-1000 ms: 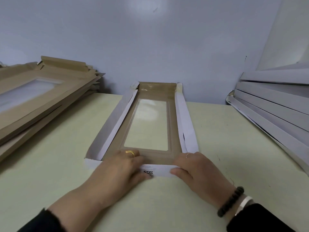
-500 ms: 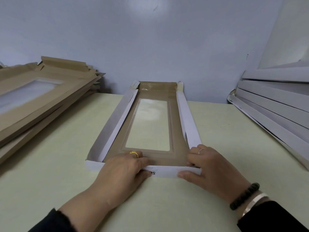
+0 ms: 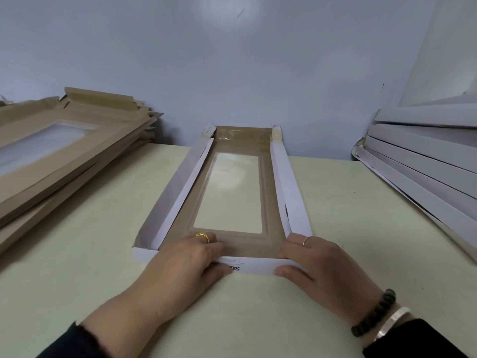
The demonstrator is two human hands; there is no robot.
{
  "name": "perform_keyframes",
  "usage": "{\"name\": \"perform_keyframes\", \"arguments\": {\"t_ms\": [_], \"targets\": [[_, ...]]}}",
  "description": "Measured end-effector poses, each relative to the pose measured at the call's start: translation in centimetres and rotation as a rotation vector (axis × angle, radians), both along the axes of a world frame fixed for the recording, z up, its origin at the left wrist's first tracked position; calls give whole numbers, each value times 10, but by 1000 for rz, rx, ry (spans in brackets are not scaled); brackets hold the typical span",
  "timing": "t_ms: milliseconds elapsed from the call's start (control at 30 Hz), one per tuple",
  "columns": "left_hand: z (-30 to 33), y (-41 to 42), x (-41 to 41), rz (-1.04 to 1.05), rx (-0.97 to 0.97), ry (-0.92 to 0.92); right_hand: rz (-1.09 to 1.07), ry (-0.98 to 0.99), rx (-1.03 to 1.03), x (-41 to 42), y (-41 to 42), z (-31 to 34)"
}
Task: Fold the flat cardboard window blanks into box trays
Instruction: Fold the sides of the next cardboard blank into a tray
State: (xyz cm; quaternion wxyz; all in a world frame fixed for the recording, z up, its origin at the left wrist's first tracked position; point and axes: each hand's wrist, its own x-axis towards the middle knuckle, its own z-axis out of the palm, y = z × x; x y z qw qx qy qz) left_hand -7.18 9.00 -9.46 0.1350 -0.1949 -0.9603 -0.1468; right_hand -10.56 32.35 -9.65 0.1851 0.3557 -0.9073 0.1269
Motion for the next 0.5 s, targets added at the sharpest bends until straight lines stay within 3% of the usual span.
{"name": "perform_keyframes", "arguments": {"t_ms": [133,333,500], "targets": [[2,-19,-5,-76,21,-36,-19,131,35,-3,4,1],[7,-59,-11,-43,39,-66,-140,161,20,-13,23,-7],[4,-60,-14,-89,-89,73,-141,175,5,-13,24,-8]]}}
